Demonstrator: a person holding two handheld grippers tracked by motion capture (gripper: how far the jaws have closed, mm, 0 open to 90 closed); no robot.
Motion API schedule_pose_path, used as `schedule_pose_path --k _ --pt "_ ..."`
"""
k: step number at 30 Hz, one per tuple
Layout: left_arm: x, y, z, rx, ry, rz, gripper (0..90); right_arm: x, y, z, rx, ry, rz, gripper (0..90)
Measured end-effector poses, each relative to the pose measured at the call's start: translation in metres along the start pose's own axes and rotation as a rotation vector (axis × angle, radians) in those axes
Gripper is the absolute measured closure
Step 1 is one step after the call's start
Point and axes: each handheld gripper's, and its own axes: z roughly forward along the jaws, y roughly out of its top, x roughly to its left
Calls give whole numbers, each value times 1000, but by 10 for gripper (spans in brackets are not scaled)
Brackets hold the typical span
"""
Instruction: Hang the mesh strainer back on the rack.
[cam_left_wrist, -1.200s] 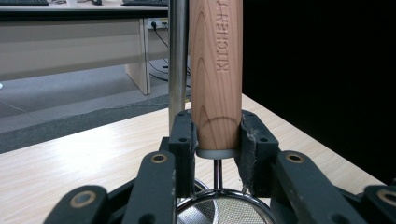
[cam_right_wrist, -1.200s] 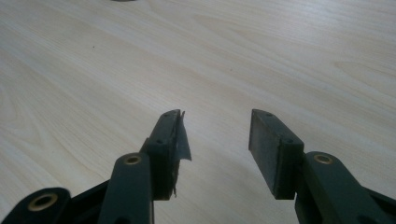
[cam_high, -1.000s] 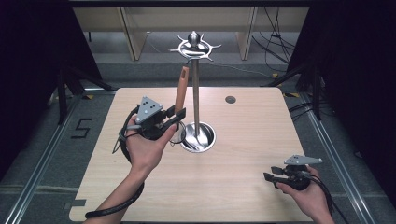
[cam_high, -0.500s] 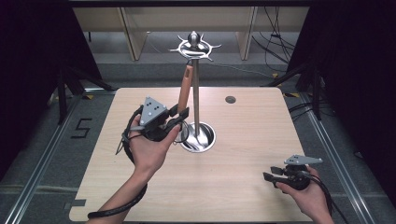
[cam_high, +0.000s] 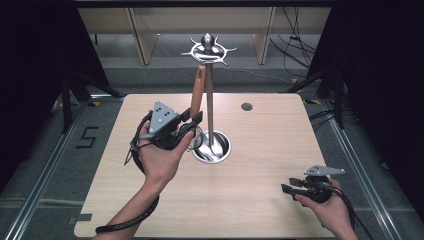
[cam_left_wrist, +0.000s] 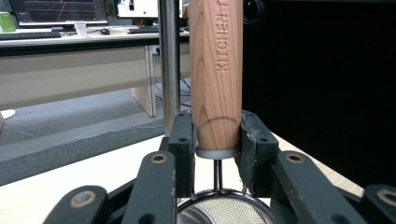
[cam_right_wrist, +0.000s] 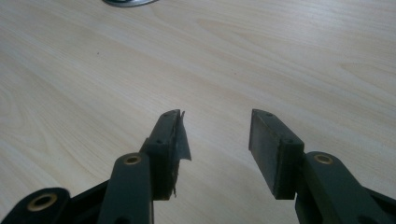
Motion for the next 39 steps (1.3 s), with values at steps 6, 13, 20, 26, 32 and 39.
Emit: schedule_pose_path --k 6,13,20,26,32,39 --pt "3 3 0 -8 9 -9 690 -2 0 0 -2 -3 -5 546" --pt "5 7 2 -19 20 -8 689 -2 0 0 2 -4 -2 546" --pt "4 7 9 -22 29 -10 689 -1 0 0 0 -14 -1 546" --pt "3 7 12 -30 40 -8 689 -2 0 0 4 -1 4 546" --pt "4 7 18 -24 47 -29 689 -2 0 0 0 -2 -6 546" --pt "4 6 27 -24 55 -38 688 -2 0 -1 -4 -15 2 546"
